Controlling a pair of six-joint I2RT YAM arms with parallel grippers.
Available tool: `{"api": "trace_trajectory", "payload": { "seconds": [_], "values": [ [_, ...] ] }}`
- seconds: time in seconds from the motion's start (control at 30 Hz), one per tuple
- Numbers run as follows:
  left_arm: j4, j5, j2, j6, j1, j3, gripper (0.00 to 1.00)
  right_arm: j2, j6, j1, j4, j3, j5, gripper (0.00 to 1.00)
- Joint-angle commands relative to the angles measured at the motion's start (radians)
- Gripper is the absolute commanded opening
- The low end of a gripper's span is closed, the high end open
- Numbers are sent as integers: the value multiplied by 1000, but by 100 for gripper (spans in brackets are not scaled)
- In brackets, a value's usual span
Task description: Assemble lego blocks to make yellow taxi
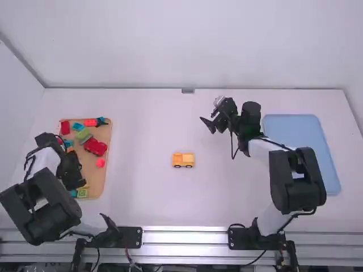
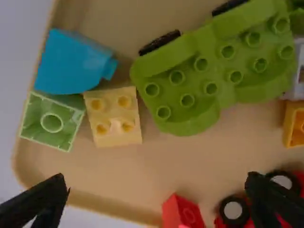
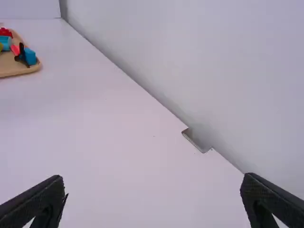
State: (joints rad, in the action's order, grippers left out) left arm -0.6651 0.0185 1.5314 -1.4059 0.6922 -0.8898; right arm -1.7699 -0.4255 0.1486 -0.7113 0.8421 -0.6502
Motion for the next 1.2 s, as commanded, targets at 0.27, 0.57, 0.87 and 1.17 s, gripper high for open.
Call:
{"api": "trace_trajectory", "payload": {
  "seconds": [0.27,0.57,0.87,1.17],
  "values": [
    [32,108,12,53,9,6,89,1,2,3,-16,-5,-6,98],
    [-107,155,59,70,6,-76,93,1,3,5,-15,-5,-6,98],
    [-11,88,211,66,-6,-59,86,1,-2,39,-27,-5,1,98],
    [-8,103,232,42,-26,-70,74,1,3,43,-37,-5,-6,98]
  ]
}}
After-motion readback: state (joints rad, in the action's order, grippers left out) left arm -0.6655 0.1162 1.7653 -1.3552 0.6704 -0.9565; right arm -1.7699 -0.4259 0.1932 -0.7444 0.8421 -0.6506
